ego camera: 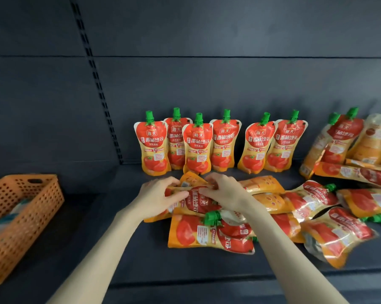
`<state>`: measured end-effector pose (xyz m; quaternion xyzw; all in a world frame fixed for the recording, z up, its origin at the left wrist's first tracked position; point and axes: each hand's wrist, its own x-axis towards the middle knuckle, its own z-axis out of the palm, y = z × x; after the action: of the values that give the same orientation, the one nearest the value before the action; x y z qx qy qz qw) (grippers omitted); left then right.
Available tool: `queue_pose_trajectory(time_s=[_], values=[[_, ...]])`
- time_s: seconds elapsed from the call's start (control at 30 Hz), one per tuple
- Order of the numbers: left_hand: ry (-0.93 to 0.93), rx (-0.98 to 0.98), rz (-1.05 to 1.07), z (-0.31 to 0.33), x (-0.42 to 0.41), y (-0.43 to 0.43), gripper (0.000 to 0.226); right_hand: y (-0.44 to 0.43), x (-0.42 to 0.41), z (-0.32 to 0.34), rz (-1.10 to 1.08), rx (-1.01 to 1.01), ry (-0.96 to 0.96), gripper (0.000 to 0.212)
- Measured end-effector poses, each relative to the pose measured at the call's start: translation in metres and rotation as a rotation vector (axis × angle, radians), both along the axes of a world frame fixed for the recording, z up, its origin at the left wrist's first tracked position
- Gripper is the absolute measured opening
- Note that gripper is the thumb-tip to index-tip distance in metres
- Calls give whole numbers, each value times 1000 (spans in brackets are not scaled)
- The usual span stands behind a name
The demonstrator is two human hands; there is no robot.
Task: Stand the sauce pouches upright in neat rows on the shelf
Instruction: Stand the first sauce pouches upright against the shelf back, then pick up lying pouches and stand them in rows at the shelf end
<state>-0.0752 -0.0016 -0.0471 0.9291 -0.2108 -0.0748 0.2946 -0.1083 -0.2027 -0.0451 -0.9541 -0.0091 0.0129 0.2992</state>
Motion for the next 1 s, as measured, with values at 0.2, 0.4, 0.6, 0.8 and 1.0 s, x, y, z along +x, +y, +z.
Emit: queue_pose_trajectory(time_s=[0.2, 0.4, 0.6, 0.8, 1.0], values=[[-75, 103, -21, -14, 16, -1, 46, -5, 0, 0, -50, -105, -10, 43], [-207, 84, -8, -18, 18, 2, 27, -40, -6, 11, -52, -149, 123, 58], [-318, 20, 20, -22, 14, 4, 27, -43, -12, 8, 17, -6, -67, 34], [-199, -322, 130, -15, 13, 13, 29, -46, -11, 21, 27, 241, -339, 40], [-97, -673, 171, -3, 3, 1, 15, -38, 4, 23, -133, 366, -490, 37]])
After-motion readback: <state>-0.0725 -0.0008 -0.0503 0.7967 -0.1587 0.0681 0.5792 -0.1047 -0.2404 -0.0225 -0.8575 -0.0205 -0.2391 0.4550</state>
